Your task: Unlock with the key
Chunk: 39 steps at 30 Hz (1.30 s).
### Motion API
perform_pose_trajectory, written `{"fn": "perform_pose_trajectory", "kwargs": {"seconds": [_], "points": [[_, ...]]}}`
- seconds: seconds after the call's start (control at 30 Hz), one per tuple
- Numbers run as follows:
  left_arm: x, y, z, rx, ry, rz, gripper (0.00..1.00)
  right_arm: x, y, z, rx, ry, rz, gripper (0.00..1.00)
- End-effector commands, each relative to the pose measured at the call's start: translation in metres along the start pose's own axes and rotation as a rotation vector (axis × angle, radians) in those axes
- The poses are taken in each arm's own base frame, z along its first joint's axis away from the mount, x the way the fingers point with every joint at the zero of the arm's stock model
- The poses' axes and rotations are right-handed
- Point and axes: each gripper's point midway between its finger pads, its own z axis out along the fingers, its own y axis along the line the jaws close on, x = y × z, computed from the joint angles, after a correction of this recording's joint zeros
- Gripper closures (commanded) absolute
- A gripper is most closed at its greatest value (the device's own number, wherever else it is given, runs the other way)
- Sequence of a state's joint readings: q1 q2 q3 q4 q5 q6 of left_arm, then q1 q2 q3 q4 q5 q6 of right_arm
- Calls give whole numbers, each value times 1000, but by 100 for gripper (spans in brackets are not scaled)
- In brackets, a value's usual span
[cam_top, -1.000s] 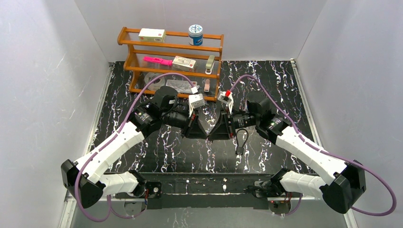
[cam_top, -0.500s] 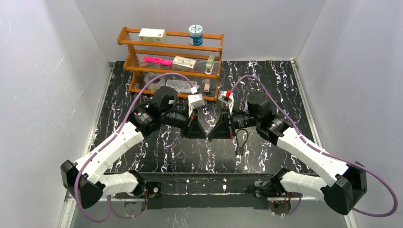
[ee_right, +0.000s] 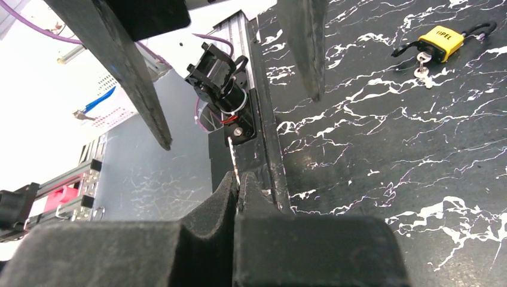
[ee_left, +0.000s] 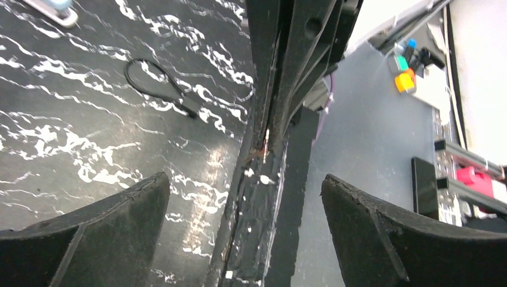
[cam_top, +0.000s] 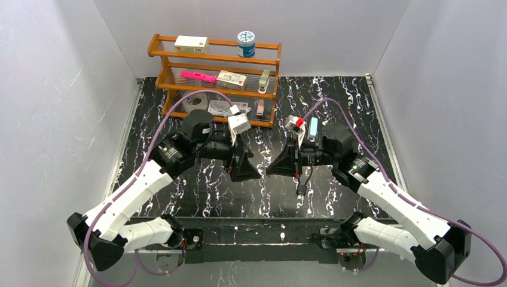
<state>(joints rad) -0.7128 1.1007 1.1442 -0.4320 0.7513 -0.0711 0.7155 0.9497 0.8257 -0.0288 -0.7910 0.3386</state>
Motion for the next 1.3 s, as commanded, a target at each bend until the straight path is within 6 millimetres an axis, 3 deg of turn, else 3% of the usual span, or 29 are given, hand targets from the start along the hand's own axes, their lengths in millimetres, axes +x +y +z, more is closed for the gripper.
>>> {"fn": "perform_pose_trajectory", "kwargs": {"seconds": [0.0,0.07,0.13,0.2,0.27,0.4,0.5,0.7,0.9,1.03,1.27], "points": [[-38,-3,-15,-77,-153,42,4,-13,-2,-1,26,-53,-65,99],[-48,2,-15,-113,-203,19,4,-15,-6,-2,57,-63,-59,99],[-58,21,-17,-216,-269,-19,3,-19,-16,-3,120,-84,-56,99],[-58,51,-16,-350,-317,-79,2,-15,-36,-7,231,-93,-17,99],[-40,83,-10,-474,-292,-147,3,-15,-74,-19,457,-138,39,99],[-8,118,11,-594,-254,-325,8,-2,-134,-68,912,-193,169,99],[16,127,37,-659,-236,-418,9,16,-153,-113,1180,-231,261,99],[63,116,115,-734,-103,-441,8,55,-156,-175,1487,-300,408,99],[87,102,199,-776,34,-361,6,71,-149,-211,1655,-363,475,99],[104,101,228,-804,88,-386,5,76,-144,-225,1704,-382,493,99],[122,105,254,-825,134,-428,9,77,-136,-235,1709,-433,499,99]]}}
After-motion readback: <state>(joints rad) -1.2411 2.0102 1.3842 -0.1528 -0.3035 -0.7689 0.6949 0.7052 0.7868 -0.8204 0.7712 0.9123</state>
